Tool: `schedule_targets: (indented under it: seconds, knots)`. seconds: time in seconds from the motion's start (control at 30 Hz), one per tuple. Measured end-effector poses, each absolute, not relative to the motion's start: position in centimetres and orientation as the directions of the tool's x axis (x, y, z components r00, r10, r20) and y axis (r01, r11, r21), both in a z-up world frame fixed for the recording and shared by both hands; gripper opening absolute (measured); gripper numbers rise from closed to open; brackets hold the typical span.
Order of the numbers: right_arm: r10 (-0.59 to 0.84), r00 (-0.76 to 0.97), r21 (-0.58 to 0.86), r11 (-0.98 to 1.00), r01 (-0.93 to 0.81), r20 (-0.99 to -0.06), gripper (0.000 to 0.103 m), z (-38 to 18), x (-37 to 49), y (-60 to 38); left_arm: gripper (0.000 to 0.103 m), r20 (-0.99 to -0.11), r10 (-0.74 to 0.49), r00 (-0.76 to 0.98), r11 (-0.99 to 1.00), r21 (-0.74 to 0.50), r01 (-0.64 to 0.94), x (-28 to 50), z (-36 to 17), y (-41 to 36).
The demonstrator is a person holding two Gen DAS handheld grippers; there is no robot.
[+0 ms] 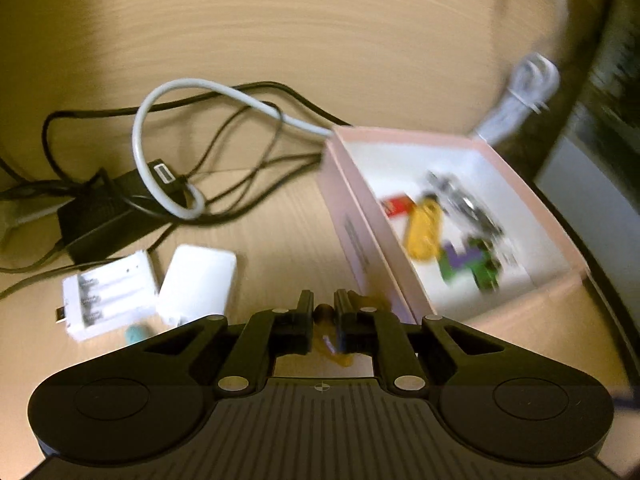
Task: Organize rigid objects
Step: 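Grasp the small orange bear figure with the left gripper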
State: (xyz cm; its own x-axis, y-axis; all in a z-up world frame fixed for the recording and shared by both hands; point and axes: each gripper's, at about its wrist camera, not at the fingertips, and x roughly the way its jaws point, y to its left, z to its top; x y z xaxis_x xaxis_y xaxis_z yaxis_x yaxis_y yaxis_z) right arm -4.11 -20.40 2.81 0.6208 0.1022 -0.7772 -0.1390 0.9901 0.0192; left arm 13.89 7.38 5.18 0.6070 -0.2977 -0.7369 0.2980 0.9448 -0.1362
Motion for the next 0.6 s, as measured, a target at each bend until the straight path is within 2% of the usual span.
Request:
schedule_targets:
  seconds: [0.1, 0.37, 0.47, 0.6]
  knots:
    - [0.106, 0.626, 0.015, 0.989, -0.149, -0.772, 0.1, 2.7, -4.1, -20.2, 0.013, -0.741, -0.298, 0.601, 0.938, -0.113, 0.326, 11.8, 5.5, 7.4]
    - [0.108, 0.64, 0.017, 0.989, -0.146, -0.761, 0.1, 2.6, -4.5, -20.4, 0.013, -0.723, -0.369, 0.585, 0.921, -0.2, 0.333, 5.2, 6.8, 8.3]
    - [0.142, 0.627, 0.04, 0.984, -0.174, -0.766, 0.09, 3.1, -4.6, -20.1, 0.013, -0.711, -0.382, 0.59, 0.917, -0.212, 0.339, 3.0, 7.8, 8.3]
    - [0.237, 0.679, 0.056, 0.959, -0.278, -0.695, 0.09, 5.0, -6.4, -18.4, 0.013, -0.719, -0.414, 0.559, 0.905, -0.256, 0.341, 0.2, 8.1, 8.3]
